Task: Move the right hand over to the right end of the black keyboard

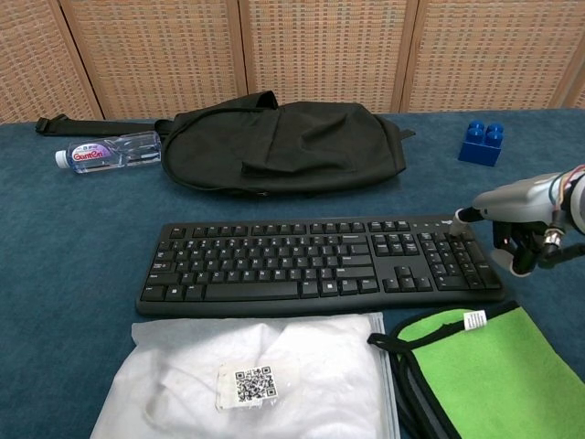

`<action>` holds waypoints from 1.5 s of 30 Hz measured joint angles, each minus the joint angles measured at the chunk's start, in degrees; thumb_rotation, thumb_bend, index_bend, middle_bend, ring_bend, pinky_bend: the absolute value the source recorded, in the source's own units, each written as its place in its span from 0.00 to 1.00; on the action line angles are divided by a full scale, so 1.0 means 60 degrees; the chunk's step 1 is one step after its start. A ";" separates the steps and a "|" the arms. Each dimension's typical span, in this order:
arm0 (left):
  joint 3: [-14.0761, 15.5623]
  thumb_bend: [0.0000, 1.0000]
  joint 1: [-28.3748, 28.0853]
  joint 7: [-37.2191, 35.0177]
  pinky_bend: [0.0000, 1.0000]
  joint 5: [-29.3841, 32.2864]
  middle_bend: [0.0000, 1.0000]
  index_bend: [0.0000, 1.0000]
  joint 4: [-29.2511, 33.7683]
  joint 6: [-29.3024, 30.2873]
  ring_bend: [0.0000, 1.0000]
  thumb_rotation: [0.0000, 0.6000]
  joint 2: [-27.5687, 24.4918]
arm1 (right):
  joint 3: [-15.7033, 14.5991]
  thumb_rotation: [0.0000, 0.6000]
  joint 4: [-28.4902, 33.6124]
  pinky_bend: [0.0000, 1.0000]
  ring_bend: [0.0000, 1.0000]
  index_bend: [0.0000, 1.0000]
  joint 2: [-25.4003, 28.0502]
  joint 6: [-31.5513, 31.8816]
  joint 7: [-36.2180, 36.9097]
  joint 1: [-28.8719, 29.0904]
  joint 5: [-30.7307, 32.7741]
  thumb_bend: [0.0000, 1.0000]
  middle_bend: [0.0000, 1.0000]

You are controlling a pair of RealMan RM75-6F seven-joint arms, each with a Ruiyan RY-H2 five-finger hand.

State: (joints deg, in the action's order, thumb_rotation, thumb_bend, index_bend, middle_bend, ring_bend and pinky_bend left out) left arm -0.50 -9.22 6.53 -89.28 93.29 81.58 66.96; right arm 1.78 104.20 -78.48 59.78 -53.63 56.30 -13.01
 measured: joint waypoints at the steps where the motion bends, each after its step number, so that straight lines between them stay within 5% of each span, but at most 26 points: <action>1: 0.0002 0.00 -0.0004 -0.0006 0.00 -0.0004 0.00 0.00 -0.0001 -0.0003 0.00 1.00 -0.0001 | -0.0010 1.00 -0.0021 0.53 0.63 0.12 -0.0005 -0.0002 0.0021 0.0010 0.0001 0.67 0.72; 36: 0.0016 0.00 -0.0047 -0.0093 0.00 0.0010 0.00 0.00 -0.0015 -0.0028 0.00 1.00 -0.0016 | -0.0151 1.00 0.0445 0.53 0.63 0.12 0.0174 0.0655 0.0120 0.0380 -0.0130 0.67 0.71; 40: 0.0022 0.00 -0.0026 -0.0119 0.00 -0.0013 0.00 0.00 -0.0011 0.0024 0.00 1.00 -0.0035 | -0.0116 1.00 0.0899 0.53 0.55 0.12 0.0493 0.1155 0.0146 0.0333 -0.0557 0.67 0.61; 45: 0.0024 0.00 -0.0001 -0.0153 0.00 -0.0010 0.00 0.00 -0.0001 0.0064 0.00 1.00 -0.0059 | -0.0159 1.00 0.1453 0.51 0.32 0.06 0.1032 0.1823 0.0592 -0.0052 -0.1747 0.57 0.38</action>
State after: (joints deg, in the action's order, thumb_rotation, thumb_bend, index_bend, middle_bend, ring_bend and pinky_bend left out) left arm -0.36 -9.22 5.61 -89.34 93.28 81.96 66.60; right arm 0.83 112.92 -72.29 70.73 -50.08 55.99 -23.50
